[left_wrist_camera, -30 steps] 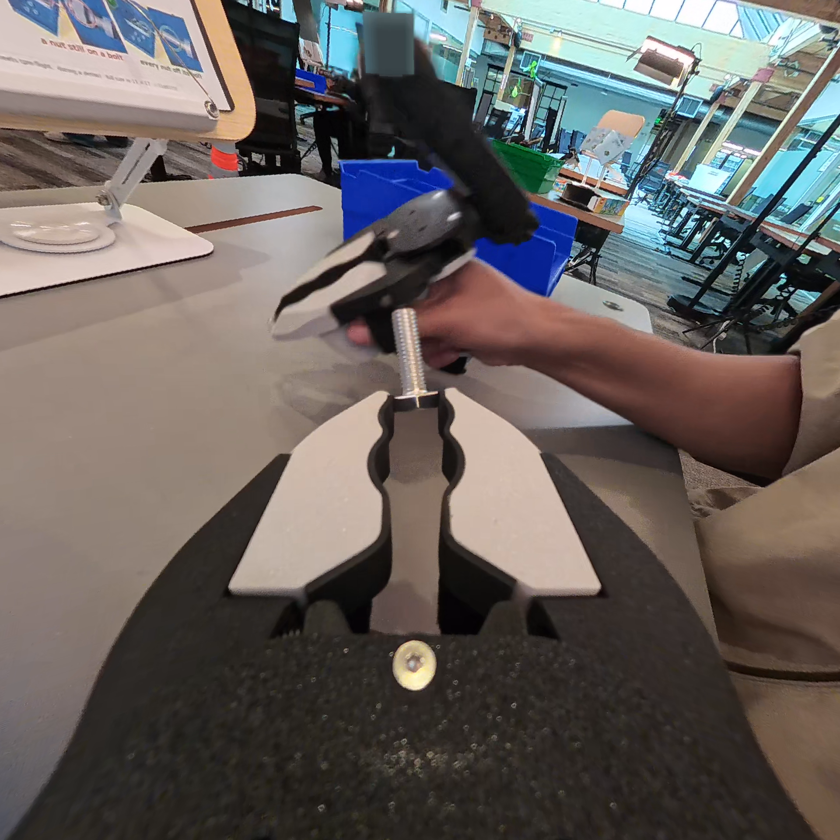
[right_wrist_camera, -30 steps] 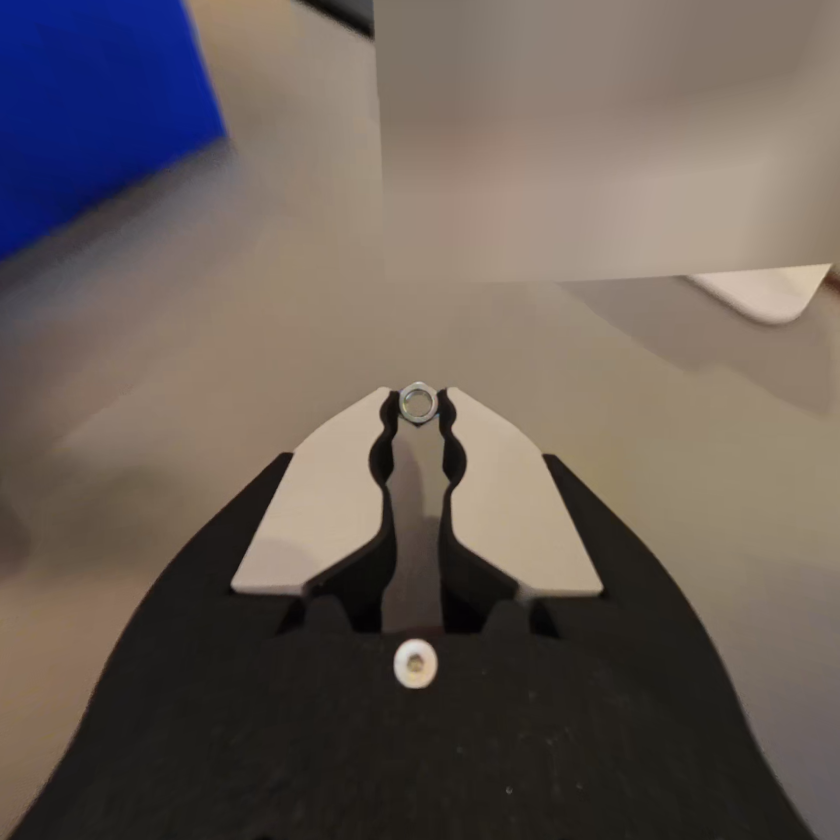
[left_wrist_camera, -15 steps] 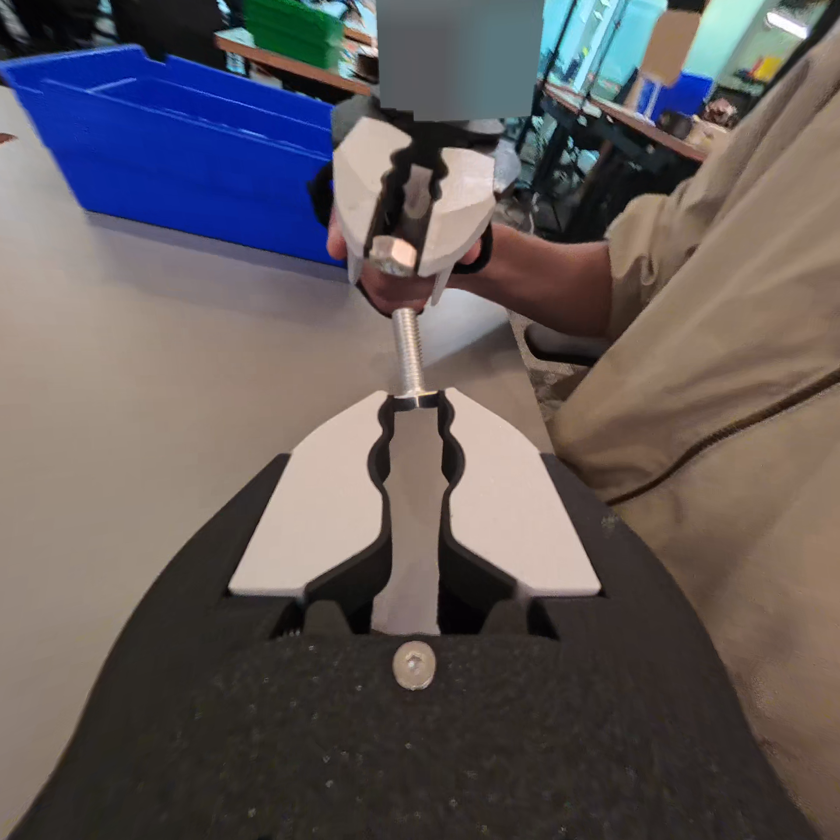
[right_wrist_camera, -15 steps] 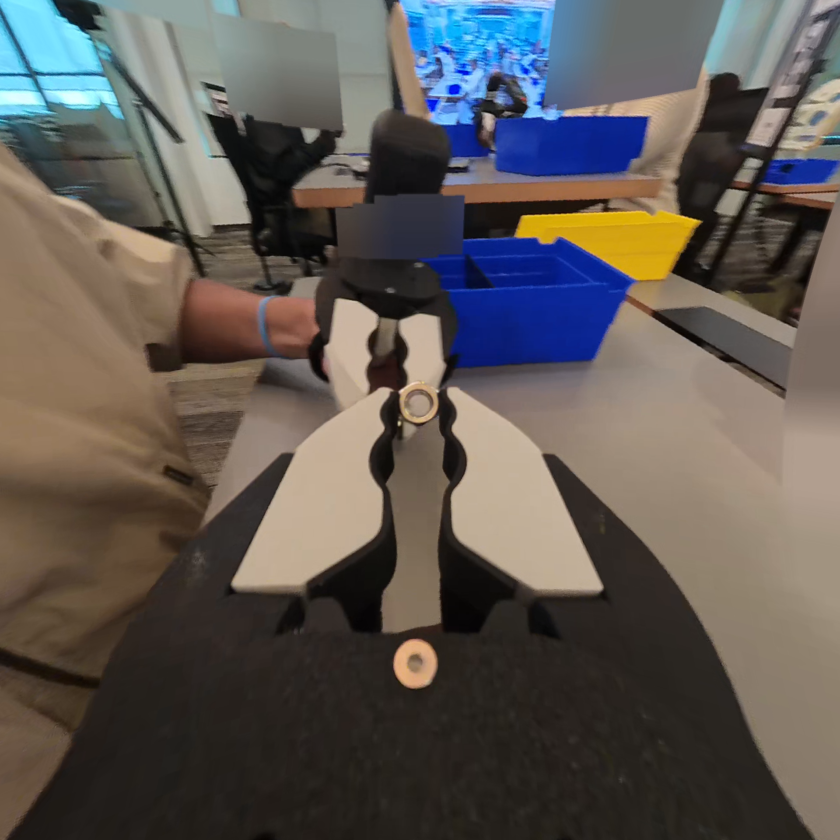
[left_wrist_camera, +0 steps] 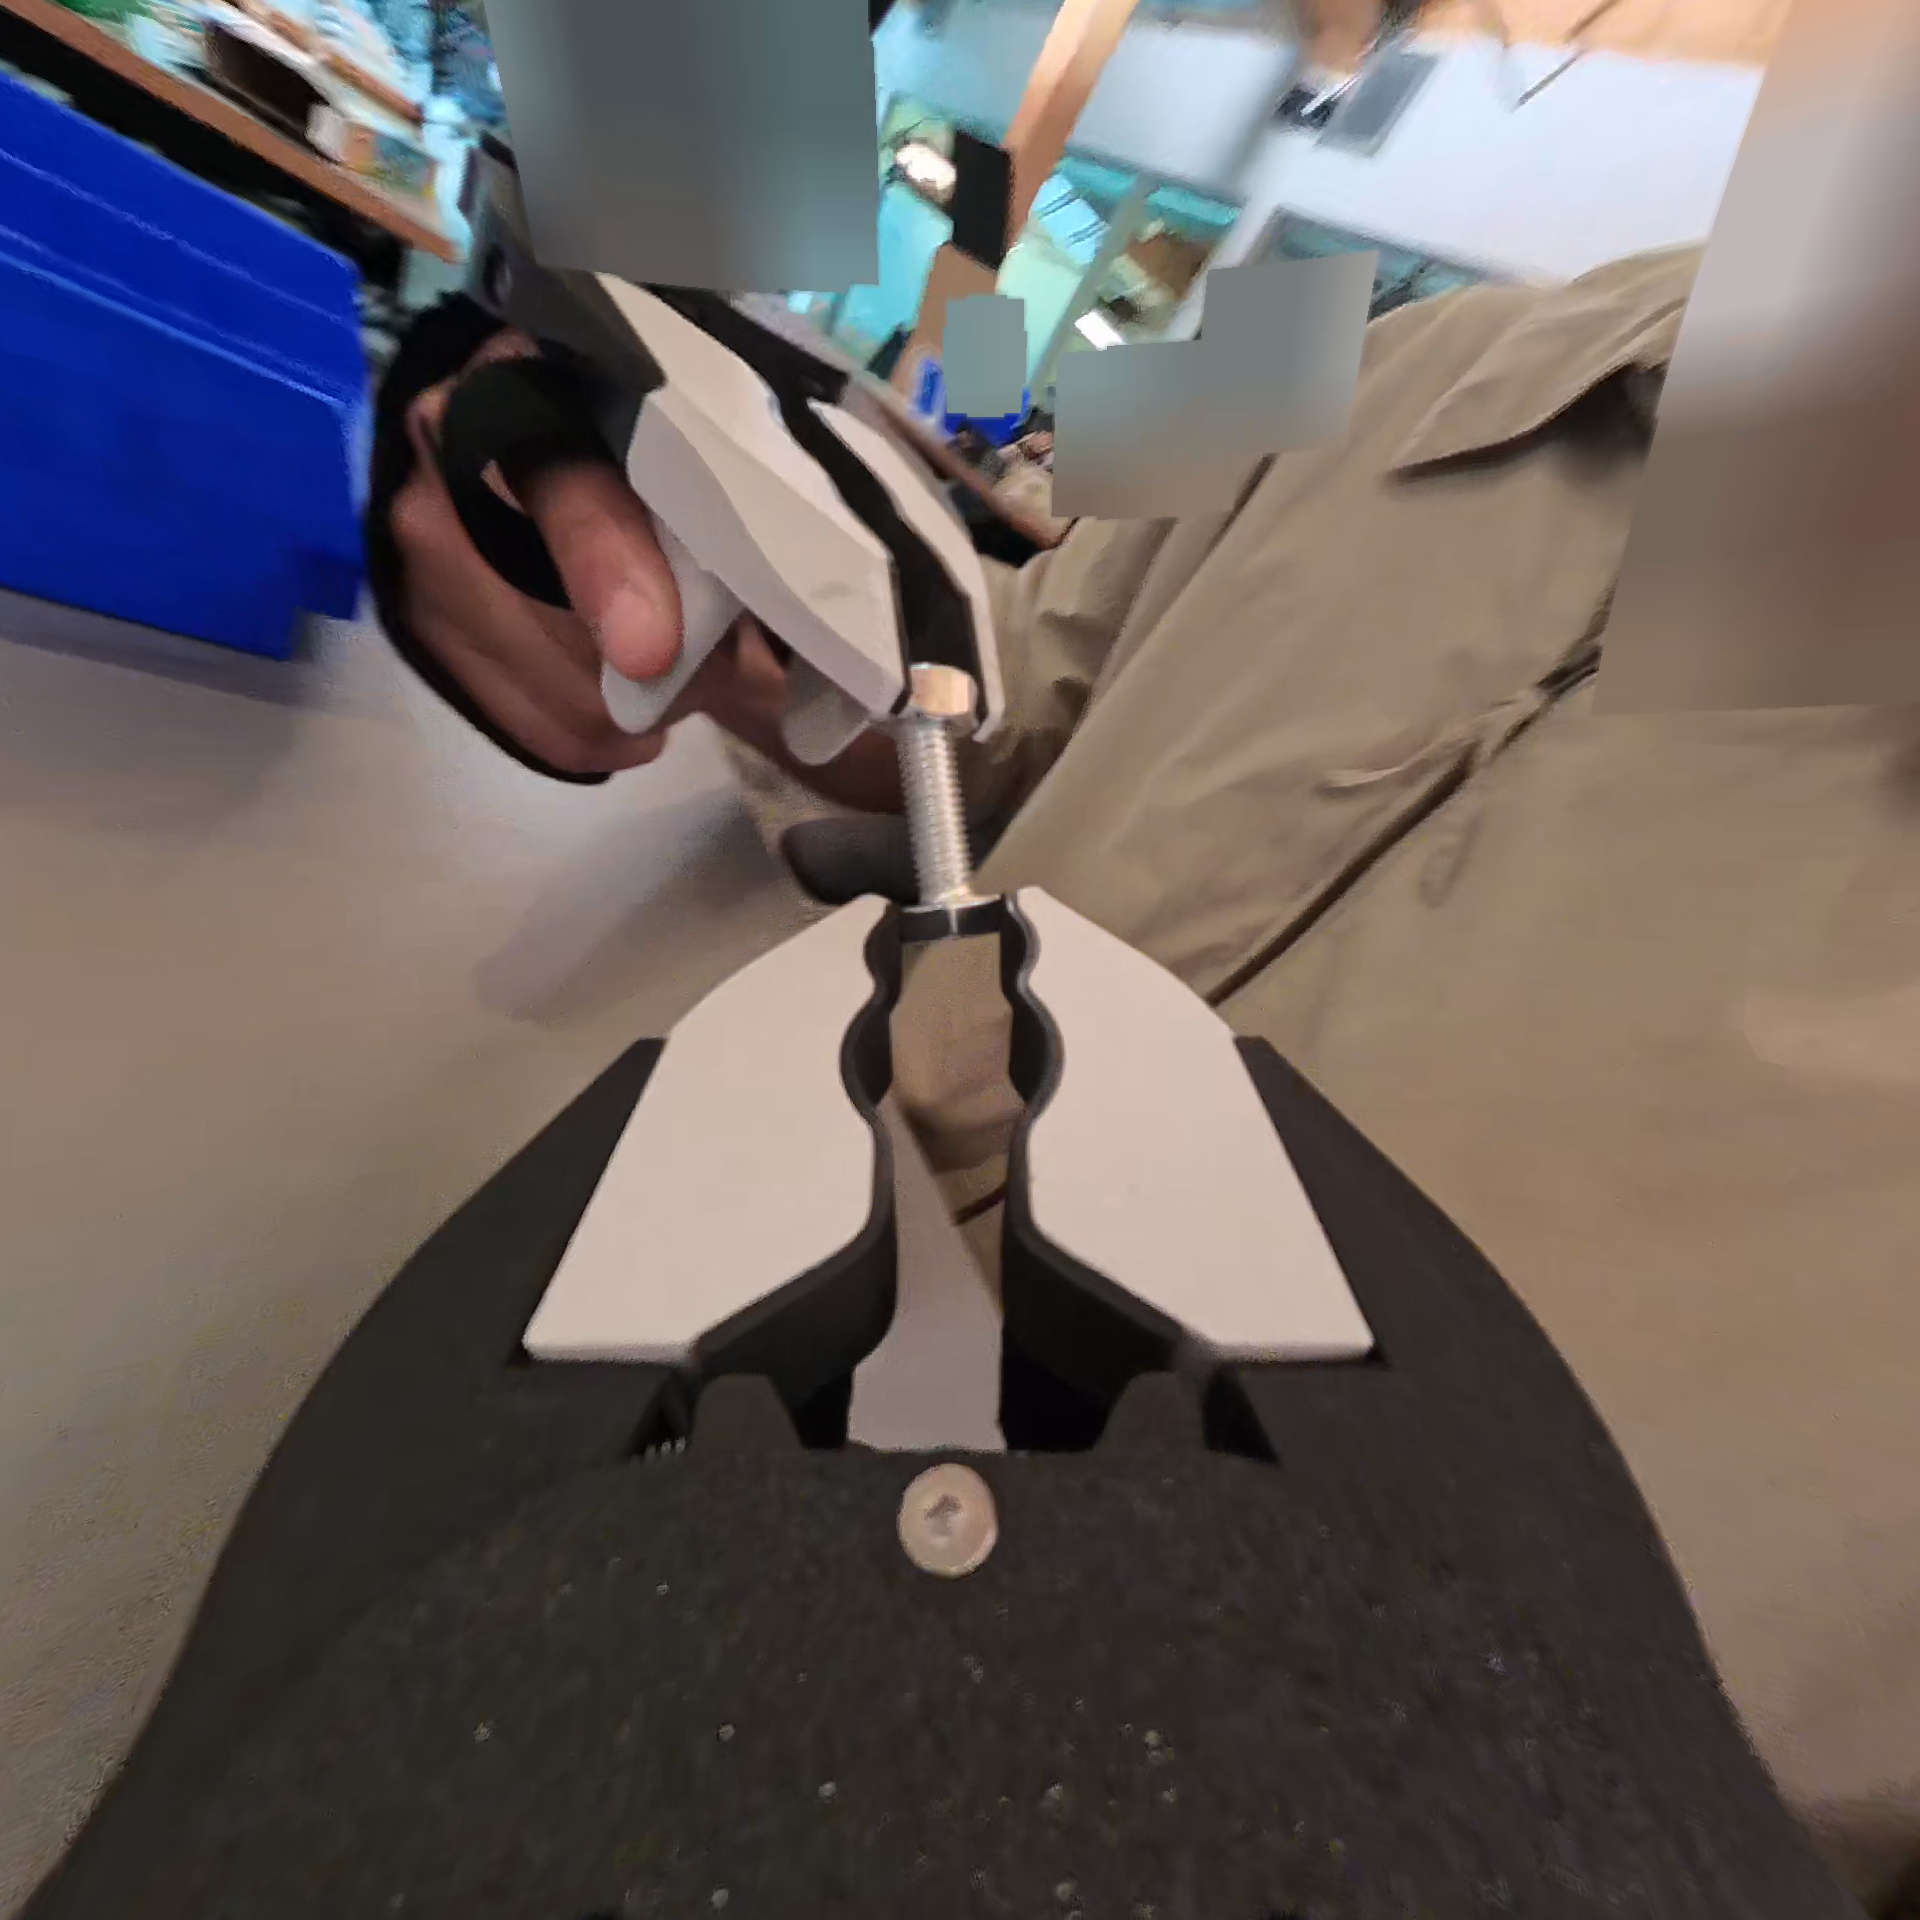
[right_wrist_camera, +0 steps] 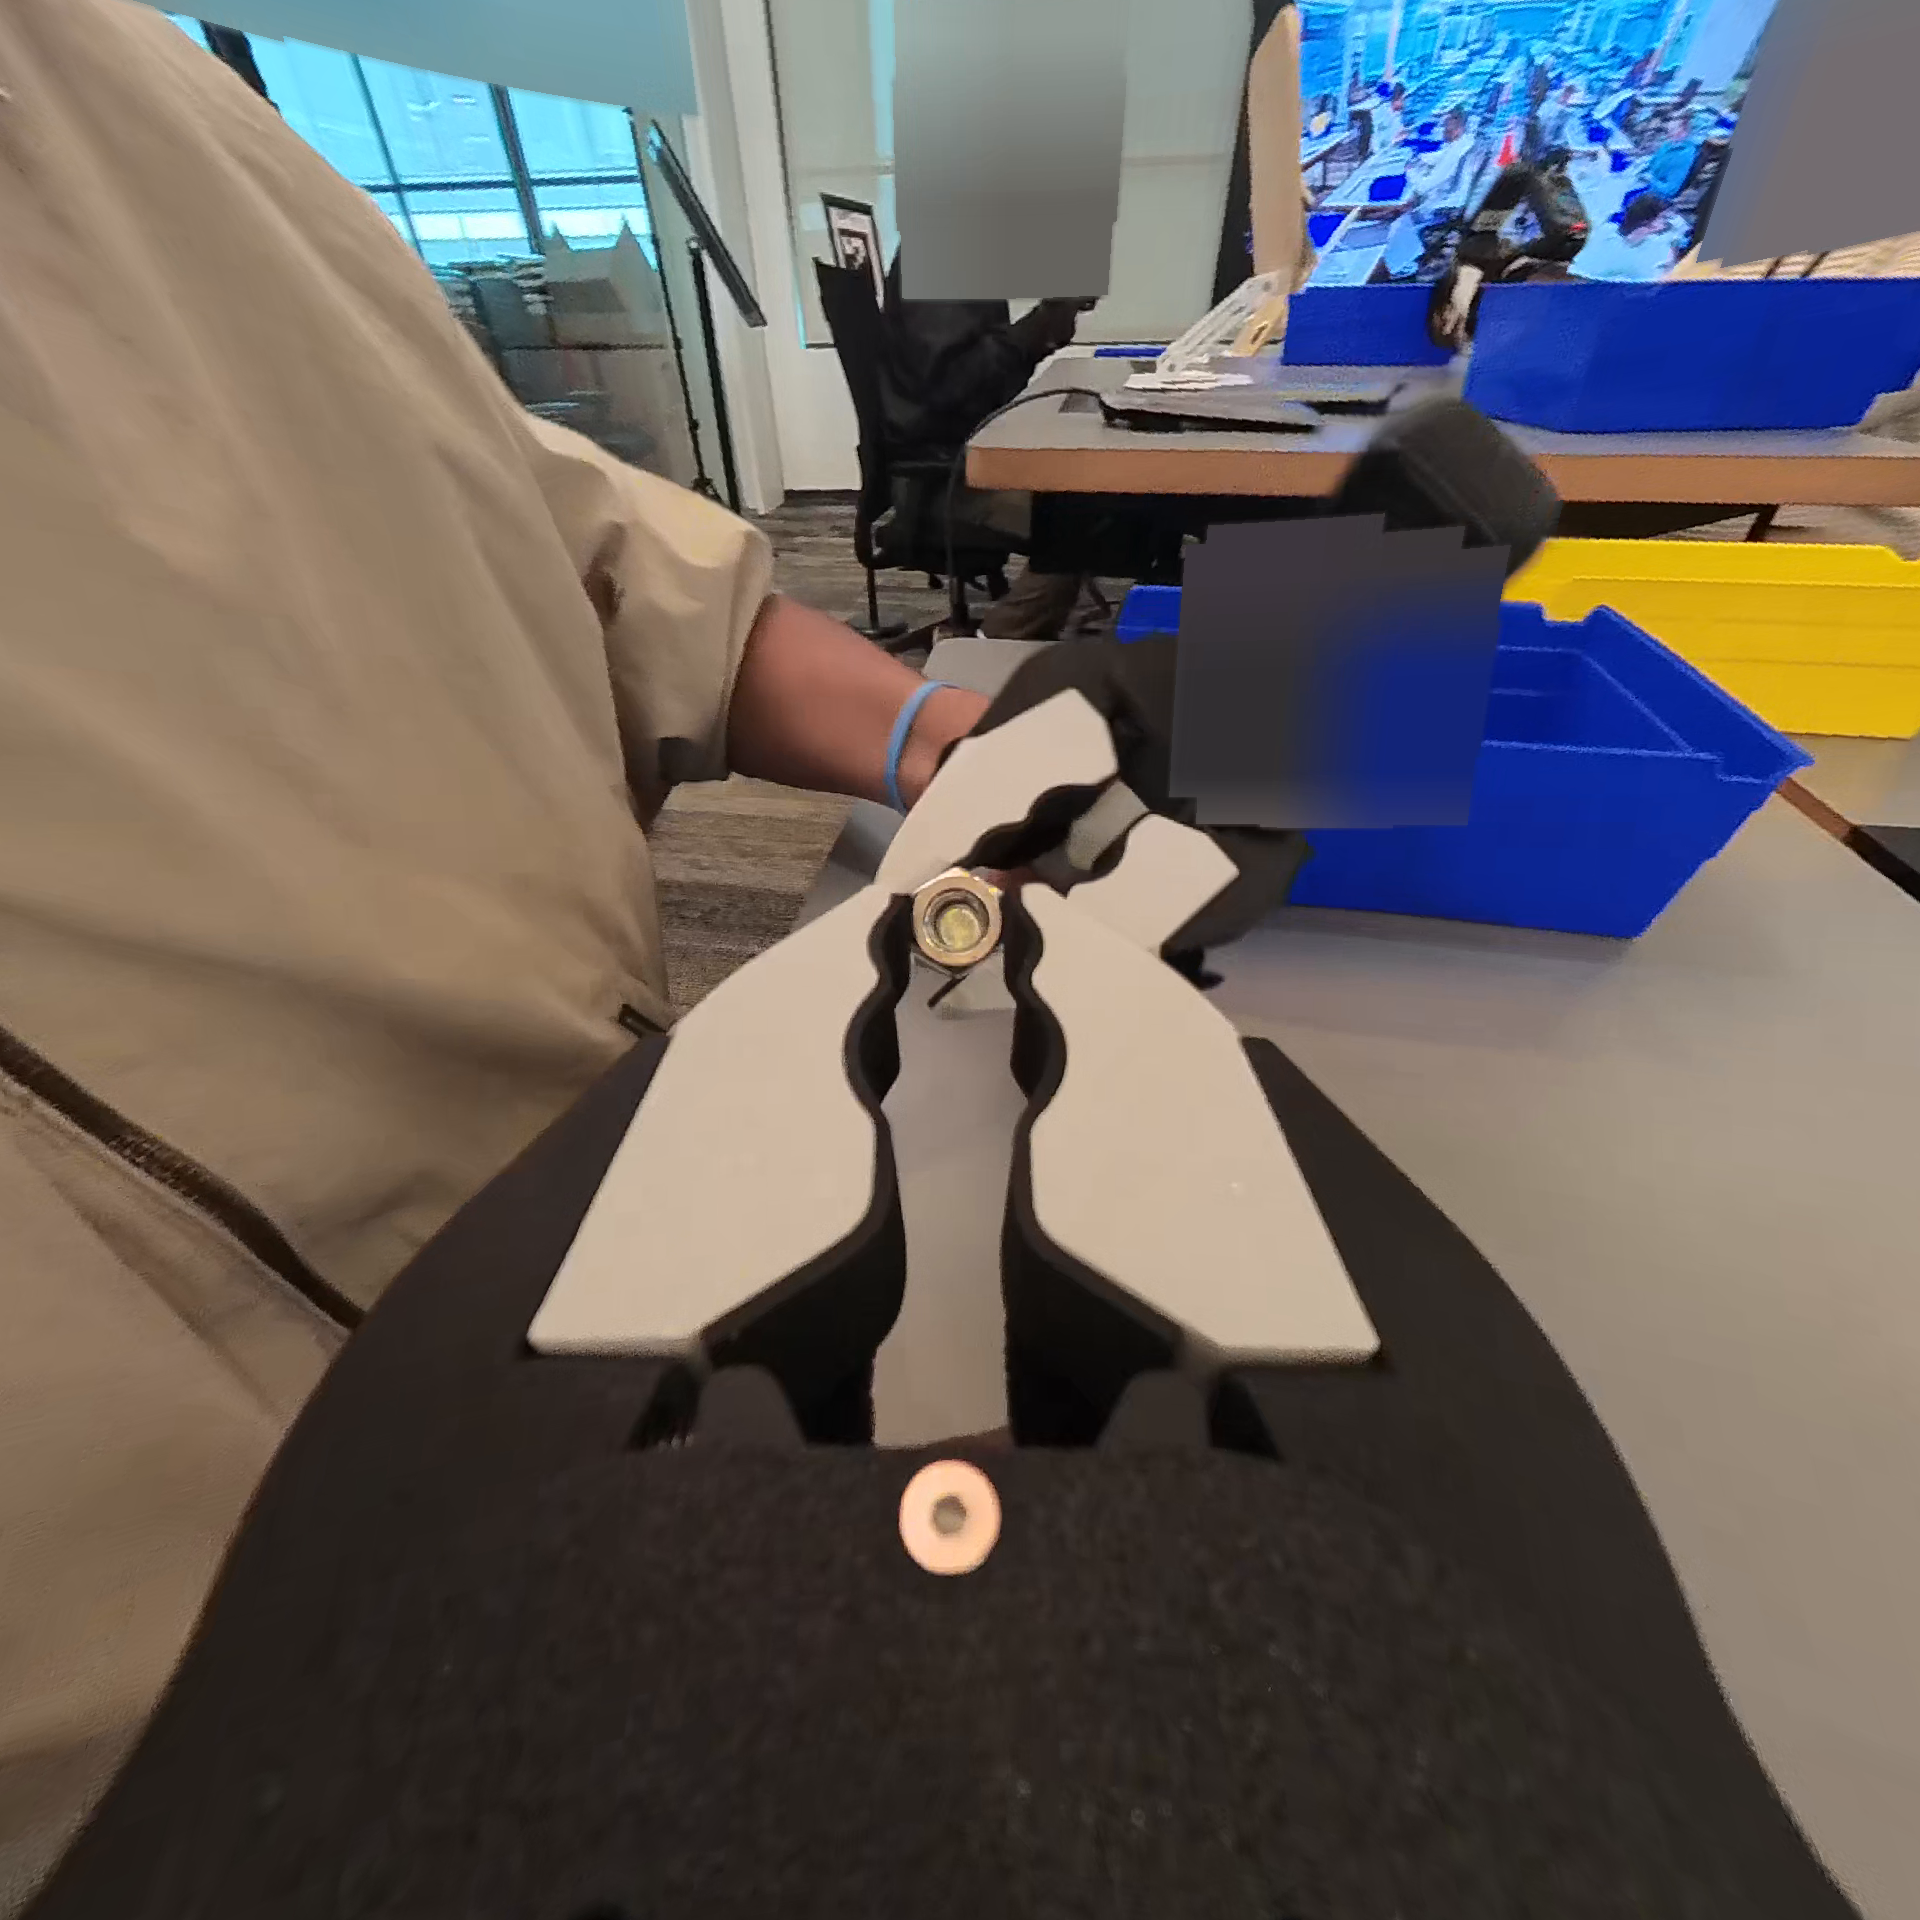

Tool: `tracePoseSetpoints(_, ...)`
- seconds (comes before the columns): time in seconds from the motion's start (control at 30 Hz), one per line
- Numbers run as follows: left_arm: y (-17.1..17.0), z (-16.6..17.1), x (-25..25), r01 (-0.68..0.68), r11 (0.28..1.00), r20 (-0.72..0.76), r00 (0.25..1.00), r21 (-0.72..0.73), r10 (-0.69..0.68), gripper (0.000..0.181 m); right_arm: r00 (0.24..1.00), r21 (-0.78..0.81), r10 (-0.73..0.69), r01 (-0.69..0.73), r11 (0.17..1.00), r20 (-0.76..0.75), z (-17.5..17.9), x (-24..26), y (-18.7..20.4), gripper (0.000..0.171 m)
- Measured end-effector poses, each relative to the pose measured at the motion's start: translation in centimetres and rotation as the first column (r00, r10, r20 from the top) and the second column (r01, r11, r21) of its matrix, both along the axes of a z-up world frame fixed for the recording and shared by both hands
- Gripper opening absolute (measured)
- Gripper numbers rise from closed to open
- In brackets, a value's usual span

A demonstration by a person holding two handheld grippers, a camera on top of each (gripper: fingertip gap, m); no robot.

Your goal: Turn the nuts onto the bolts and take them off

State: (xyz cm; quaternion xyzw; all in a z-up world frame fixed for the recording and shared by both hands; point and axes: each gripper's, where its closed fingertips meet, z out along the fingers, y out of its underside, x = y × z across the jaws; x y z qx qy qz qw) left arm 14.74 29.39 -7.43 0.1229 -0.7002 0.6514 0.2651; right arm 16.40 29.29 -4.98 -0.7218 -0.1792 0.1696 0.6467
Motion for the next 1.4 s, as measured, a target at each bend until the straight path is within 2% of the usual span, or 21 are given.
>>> tracePoseSetpoints(0.1,0.1,0.6,-0.7,0.118,0.989,-0.127,0.984,-0.086,-0.129,0.017,0.999,-0.01,0.044,-0.044,0.999,0.031,0.3,-0.6,-0.1,0.018)
tracePoseSetpoints(0.23,0.3,1.2,-1.7,0.26,0.946,-0.233,0.925,-0.191,-0.301,0.017,0.989,-0.028,0.113,-0.111,0.993,0.097,0.6,-1.6,-0.2,0.017)
tracePoseSetpoints(0.33,0.4,1.7,-1.4,0.271,0.936,-0.229,0.919,-0.222,-0.321,0.017,0.986,-0.026,0.118,-0.115,0.993,0.117,1.2,-1.5,-0.1,0.017)
tracePoseSetpoints(0.53,0.0,1.2,0.8,0.102,0.993,-0.06,0.993,-0.062,-0.106,0.017,0.999,-0.004,0.034,-0.034,0.999,0.009,1.1,0.8,-0.1,0.018)
tracePoseSetpoints(0.67,0.3,0.8,3.0,-0.045,0.999,0.039,0.998,0.003,0.045,0.017,0.998,-0.002,-0.033,0.033,0.999,-0.047,0.8,2.9,0.3,0.018)
tracePoseSetpoints(0.77,0.7,0.0,5.0,-0.18,0.982,0.138,0.976,0.063,0.17,0.017,0.994,-0.031,-0.095,0.093,0.995,-0.055,0.2,4.7,0.9,0.018)
tracePoseSetpoints(0.93,1.6,-1.1,8.2,-0.418,0.903,0.311,0.876,0.103,0.37,0.017,0.975,-0.111,-0.198,0.188,0.976,-0.096,-0.6,7.7,2.1,0.018)
tracePoseSetpoints(1.1,2.6,-2.3,11.1,-0.625,0.773,0.46,0.719,0.103,0.52,0.017,0.942,-0.23,-0.324,0.297,0.927,-0.087,-1.9,10.4,3.1,0.018)
tracePoseSetpoints(1.2,3.3,-3.1,12.4,-0.709,0.697,0.542,0.628,0.104,0.558,0.017,0.916,-0.303,-0.393,0.353,0.885,-0.08,-2.7,11.7,3.6,0.018)
tracePoseSetpoints(1.3,3.8,-3.5,13.2,-0.771,0.628,0.632,0.541,0.108,0.555,0.017,0.887,-0.368,-0.43,0.348,0.863,-0.17,-3.2,12.4,4.0,0.018)
tracePoseSetpoints(1.37,4.1,-3.6,13.4,-0.787,0.608,0.645,0.518,0.102,0.562,0.017,0.873,-0.391,-0.438,0.333,0.858,-0.216,-3.4,12.6,4.3,0.017)
tracePoseSetpoints(1.4,4.1,-4.0,13.4,-0.782,0.611,0.63,0.535,0.119,0.563,0.017,0.866,-0.411,-0.446,0.331,0.85,-0.225,-3.7,12.7,4.4,0.018)
